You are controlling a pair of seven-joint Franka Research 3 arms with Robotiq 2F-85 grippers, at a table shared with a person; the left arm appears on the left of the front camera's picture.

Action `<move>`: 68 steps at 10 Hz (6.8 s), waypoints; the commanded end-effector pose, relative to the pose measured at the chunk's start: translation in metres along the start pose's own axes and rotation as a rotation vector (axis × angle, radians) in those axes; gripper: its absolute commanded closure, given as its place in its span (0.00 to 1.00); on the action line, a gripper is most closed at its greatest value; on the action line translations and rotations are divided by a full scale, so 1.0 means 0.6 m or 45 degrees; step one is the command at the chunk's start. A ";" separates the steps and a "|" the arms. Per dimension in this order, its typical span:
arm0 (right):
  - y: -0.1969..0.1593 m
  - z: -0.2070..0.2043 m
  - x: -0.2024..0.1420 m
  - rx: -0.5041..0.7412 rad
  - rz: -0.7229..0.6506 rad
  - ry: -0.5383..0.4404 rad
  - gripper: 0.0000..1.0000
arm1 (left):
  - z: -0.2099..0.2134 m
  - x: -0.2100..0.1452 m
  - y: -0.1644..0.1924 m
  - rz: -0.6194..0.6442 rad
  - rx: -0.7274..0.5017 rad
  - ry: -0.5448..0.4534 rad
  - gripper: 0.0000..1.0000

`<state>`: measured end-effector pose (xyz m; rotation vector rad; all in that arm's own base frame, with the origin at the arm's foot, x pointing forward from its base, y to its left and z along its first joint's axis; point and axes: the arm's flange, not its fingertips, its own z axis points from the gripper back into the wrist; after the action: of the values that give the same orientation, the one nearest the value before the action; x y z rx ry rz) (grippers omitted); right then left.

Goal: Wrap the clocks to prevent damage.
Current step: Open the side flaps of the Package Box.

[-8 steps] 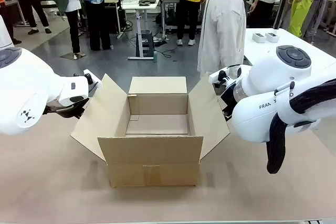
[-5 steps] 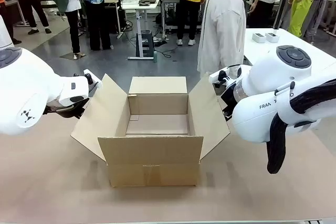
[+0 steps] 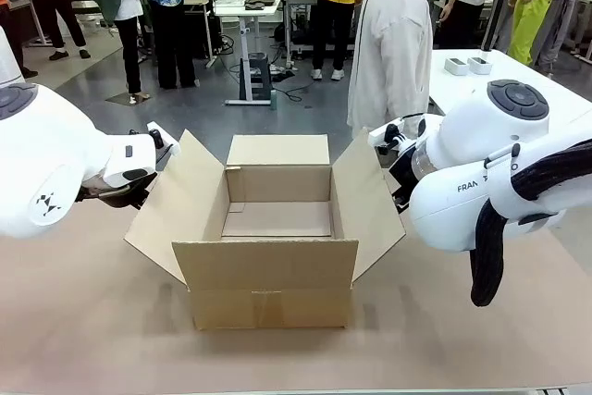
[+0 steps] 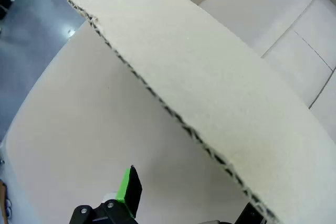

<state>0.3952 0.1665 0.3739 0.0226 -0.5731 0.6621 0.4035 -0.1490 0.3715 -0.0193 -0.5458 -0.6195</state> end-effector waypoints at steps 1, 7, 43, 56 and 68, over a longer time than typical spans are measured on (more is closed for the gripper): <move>0.000 0.000 0.000 0.000 0.000 0.000 0.00 | 0.000 0.000 0.000 0.000 0.000 -0.001 0.00; 0.000 0.000 0.000 0.000 0.000 0.000 0.00 | 0.000 0.000 0.000 0.000 0.000 0.000 0.00; -0.333 0.462 -0.119 0.811 0.505 -0.654 0.25 | 0.407 -0.058 0.365 -0.770 -0.742 -0.626 0.20; -0.318 0.466 -0.120 0.782 0.568 -0.586 1.00 | 0.424 -0.065 0.362 -0.712 -0.589 -0.594 1.00; -0.176 0.489 0.138 0.594 0.084 0.022 0.99 | 0.509 0.150 0.276 -0.423 -0.447 -0.163 1.00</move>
<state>0.3479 0.0588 0.6624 0.4178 -0.5313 0.9173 0.3957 -0.0007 0.6832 -0.3164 -0.6912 -1.1418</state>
